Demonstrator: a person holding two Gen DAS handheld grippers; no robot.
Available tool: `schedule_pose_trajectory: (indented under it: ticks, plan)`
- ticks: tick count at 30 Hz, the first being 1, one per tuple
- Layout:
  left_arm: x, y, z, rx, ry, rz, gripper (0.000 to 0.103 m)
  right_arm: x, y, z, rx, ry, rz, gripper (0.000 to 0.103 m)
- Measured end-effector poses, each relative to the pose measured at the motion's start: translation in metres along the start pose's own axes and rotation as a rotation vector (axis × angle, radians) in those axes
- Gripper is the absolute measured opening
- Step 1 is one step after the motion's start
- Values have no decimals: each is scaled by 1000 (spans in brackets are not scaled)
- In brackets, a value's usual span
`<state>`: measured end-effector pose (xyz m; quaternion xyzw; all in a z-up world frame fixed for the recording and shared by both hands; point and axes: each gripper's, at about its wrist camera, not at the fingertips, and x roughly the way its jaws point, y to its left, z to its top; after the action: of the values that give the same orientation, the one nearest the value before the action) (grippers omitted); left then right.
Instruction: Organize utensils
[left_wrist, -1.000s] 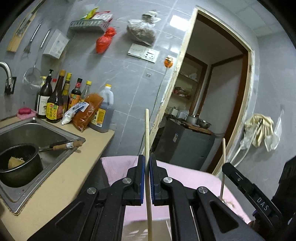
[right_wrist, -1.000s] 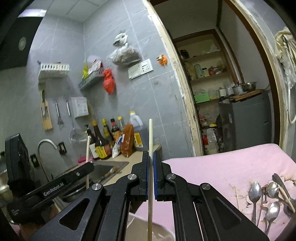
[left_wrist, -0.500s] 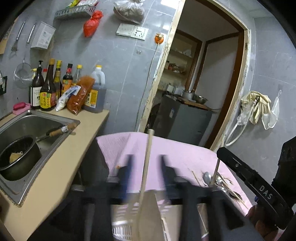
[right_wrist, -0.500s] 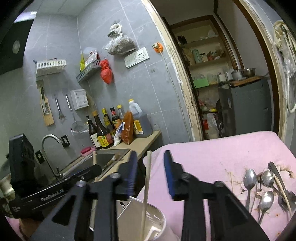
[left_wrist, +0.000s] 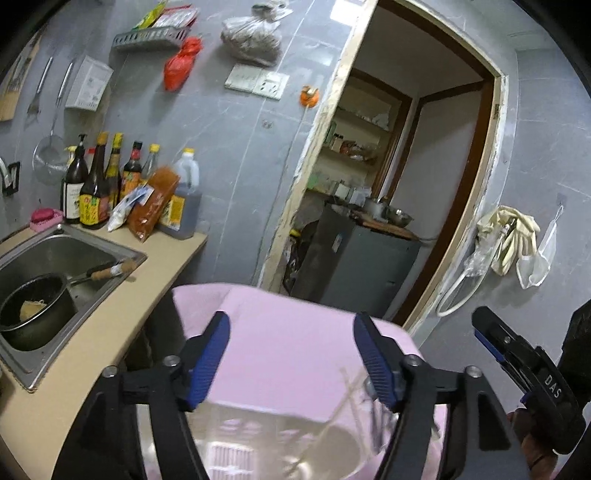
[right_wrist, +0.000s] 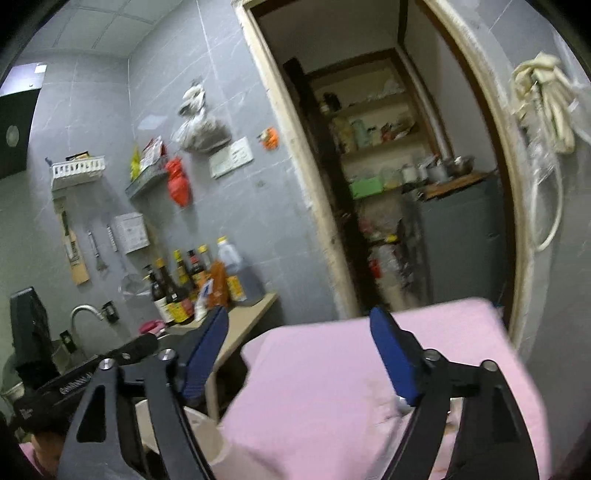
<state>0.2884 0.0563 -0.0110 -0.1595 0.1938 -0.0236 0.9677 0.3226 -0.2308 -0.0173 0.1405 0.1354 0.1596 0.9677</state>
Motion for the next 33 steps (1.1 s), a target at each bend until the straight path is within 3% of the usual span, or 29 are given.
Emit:
schedule_pose_trajectory:
  ticks: [5,12,16,24,27,29,33]
  plan:
    - [3,-53,-2,42,-72,9,87,-19,-36,21,-71,-45,-80,93]
    - [18,-120,-22,120,-138,34,99,-32,-80,35,-127,-57,-155,100]
    - [35,-146,-36,151,-117,39,101,-28,-110,31,-118,-11,-174,100]
    - [83,-171,-63,185,24,44,101,6,-174,1,-28,146,-154,99]
    - [102,-175,-73,189,84,66,101,26,-190,-15,9,219,-141,96]
    - [115,-176,-79,183,125,79,101,39,-198,-27,26,272,-133,83]
    - [138,-175,-88,171,187,104,96,68,-212,-49,58,381,-125,69]
